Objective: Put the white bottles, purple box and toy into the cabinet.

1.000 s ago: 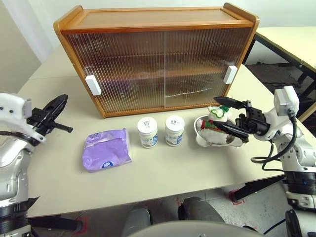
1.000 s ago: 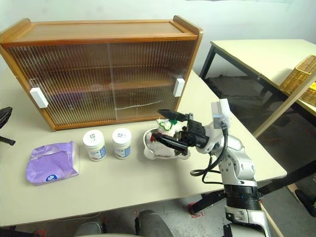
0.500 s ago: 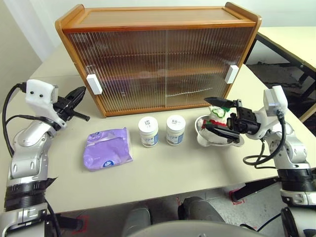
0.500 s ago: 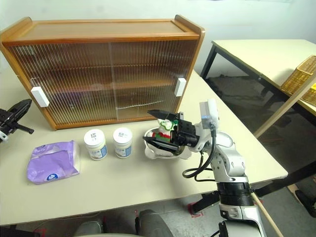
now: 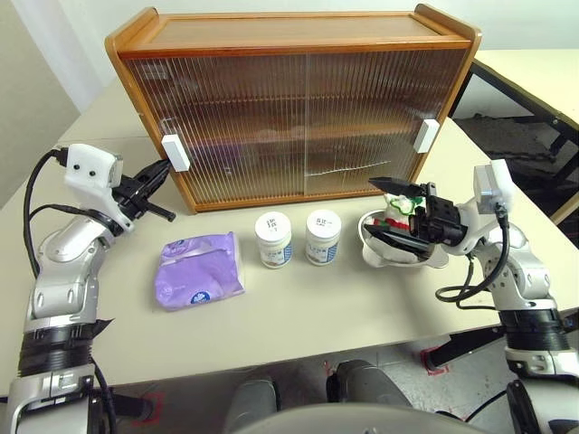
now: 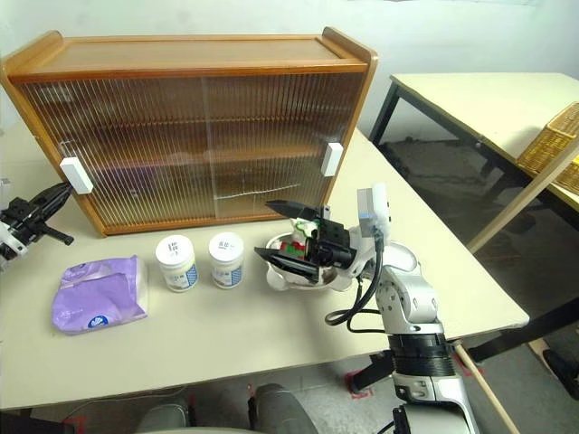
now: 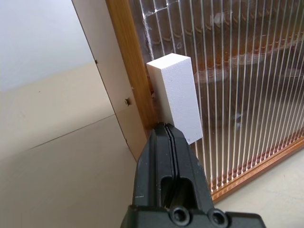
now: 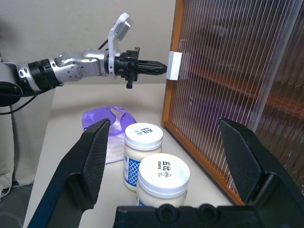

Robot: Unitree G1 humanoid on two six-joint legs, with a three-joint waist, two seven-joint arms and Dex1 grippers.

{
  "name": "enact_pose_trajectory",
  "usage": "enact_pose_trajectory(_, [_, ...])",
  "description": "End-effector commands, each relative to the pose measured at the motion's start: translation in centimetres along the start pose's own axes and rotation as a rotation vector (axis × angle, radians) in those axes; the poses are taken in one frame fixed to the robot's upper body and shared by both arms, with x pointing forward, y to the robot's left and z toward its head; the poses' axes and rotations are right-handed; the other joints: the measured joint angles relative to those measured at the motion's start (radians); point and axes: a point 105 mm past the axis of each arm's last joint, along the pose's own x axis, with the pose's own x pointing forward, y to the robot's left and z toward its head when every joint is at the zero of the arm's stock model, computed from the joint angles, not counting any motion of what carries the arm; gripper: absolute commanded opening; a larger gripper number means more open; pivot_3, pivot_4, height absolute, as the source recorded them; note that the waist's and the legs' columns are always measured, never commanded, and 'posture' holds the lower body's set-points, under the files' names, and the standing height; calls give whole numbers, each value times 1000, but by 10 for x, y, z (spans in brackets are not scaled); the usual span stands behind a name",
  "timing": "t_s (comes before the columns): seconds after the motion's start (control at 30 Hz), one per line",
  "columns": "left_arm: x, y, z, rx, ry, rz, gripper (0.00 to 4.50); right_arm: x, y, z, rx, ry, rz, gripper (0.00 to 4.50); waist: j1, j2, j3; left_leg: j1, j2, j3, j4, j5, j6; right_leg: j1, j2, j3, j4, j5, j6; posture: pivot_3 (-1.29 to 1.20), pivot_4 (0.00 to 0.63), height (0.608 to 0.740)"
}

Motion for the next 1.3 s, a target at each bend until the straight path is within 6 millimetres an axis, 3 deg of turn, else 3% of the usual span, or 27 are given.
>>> enact_pose_trajectory(0.03, [8,2,0,7,-6,-11,43,2,-2,1,-18,8,1,4500,2,0,0,0,0,-2,0,0,0,0,0,0,0,1,0,-158,0,740])
enact_pose_trajectory(0.33, [24,-10,11,14,-46,-70,43,4,-5,2,-30,9,-1,4500,-2,2,-1,0,-2,-13,2,5,1,1,1,0,-1,6,6,-164,0,740])
enact_pose_trajectory(0.93, [68,-90,39,-65,-135,-285,43,7,-9,4,23,-16,-62,4500,-2,2,-1,-4,-10,-10,2,4,1,1,0,0,-3,4,9,-186,0,740])
enact_pose_trajectory(1.3, [84,-135,46,-90,-163,-431,43,1,-8,5,-9,-11,-87,4500,-16,2,-1,-5,-13,-11,3,4,1,2,-1,0,-5,1,22,-218,0,740])
